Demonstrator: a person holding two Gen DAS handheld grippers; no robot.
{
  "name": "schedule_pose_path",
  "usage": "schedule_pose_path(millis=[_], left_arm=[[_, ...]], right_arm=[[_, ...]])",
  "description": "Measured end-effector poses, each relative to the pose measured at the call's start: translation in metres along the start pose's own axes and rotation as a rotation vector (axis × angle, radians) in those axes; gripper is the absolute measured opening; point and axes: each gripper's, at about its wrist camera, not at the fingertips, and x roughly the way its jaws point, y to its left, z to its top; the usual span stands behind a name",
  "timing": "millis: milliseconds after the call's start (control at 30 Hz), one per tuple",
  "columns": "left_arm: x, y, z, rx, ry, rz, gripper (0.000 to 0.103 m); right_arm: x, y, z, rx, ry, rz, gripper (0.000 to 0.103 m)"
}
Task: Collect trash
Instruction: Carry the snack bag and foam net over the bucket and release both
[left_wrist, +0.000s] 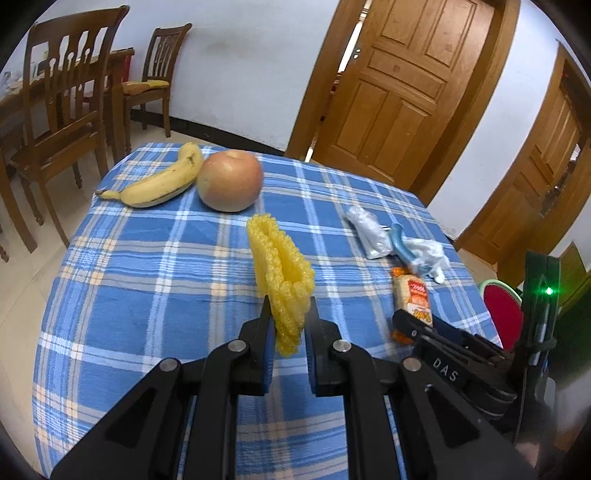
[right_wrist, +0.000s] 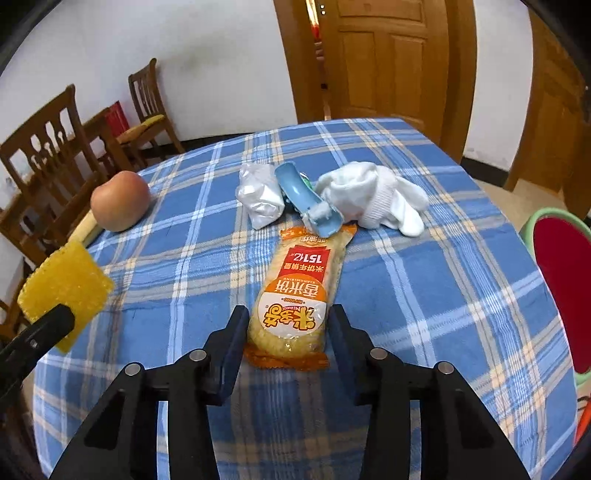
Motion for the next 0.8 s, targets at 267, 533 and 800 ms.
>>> schedule_pose_path(millis=[267,533,800], left_arm=[[-0.005,-0.025,-0.001,0.043,0.002,-0.043,0.013],[-0.006,-0.061,-0.003,0.097,0.015,-0.106,0.013],[-0.001,-0.114,-0.008,0.192,0.042,-0.181,0.013]], right_arm=[[-0.033,-0.024,-0.025,0.022,-0.006,0.091,0.044],[-0.074,-0.061,-0.039,0.075,-0.053,0.106,0.044],[-0.105,-0.106,-0.046,0.151,-0.110,0.067,0.044]])
